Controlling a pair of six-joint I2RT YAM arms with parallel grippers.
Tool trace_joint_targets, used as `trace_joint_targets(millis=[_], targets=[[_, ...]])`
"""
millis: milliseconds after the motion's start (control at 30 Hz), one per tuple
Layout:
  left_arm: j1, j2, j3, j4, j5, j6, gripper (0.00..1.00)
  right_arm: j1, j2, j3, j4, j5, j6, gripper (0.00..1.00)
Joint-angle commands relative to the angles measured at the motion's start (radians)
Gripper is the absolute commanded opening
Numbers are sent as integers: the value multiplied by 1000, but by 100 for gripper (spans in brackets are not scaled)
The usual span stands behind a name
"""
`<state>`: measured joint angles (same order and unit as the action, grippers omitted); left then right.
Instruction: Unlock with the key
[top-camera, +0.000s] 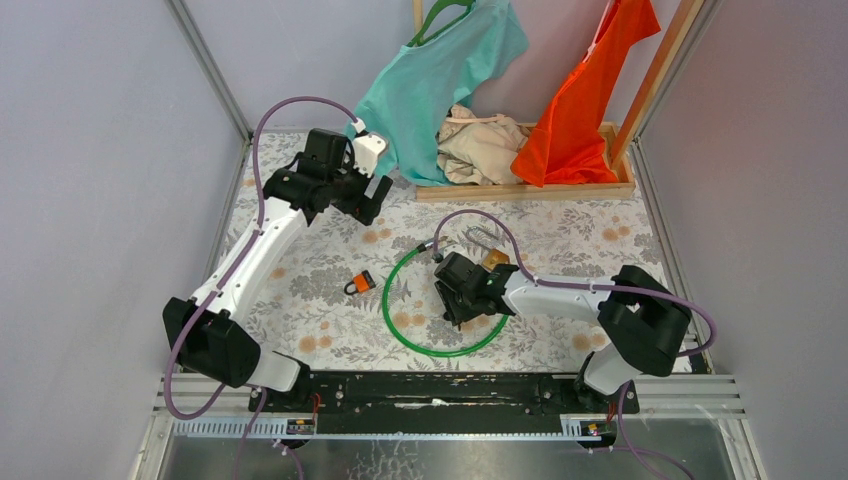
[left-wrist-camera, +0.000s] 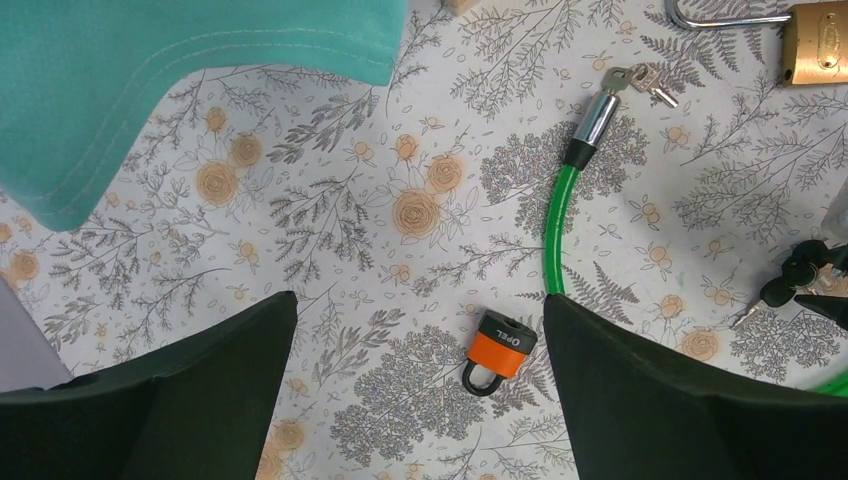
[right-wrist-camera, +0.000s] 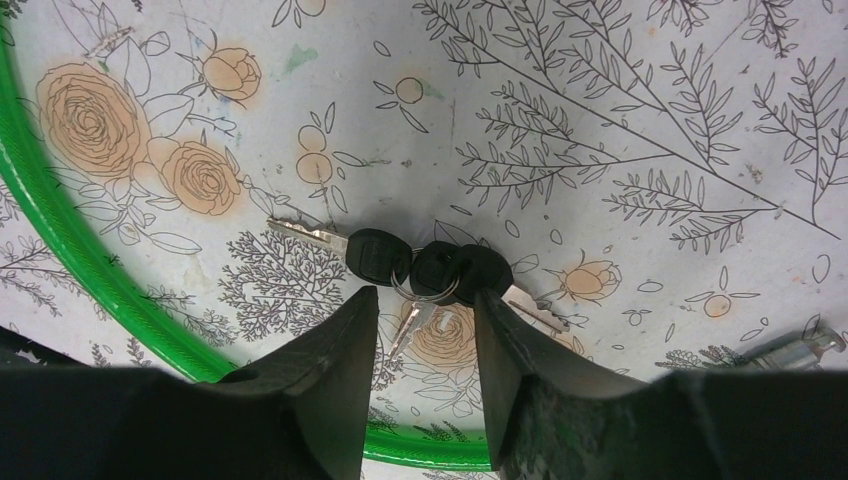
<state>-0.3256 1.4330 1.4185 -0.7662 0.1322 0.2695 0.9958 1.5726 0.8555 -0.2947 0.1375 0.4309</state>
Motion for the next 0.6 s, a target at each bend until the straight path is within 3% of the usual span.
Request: trace_joint_targets(millis=[0, 167, 500, 567], targets=[[7, -19, 42, -3, -12, 19, 100, 14, 13, 8, -39, 23, 13, 45], [10, -18, 52, -9, 1, 16, 100, 14, -58, 77, -105, 35, -27, 49], [18, -12, 73, -63, 80, 51, 100, 12, -79, 54, -44, -48, -285, 98], [19, -14, 73, -67, 91, 57, 100, 11, -56, 38, -15, -80, -309, 99]])
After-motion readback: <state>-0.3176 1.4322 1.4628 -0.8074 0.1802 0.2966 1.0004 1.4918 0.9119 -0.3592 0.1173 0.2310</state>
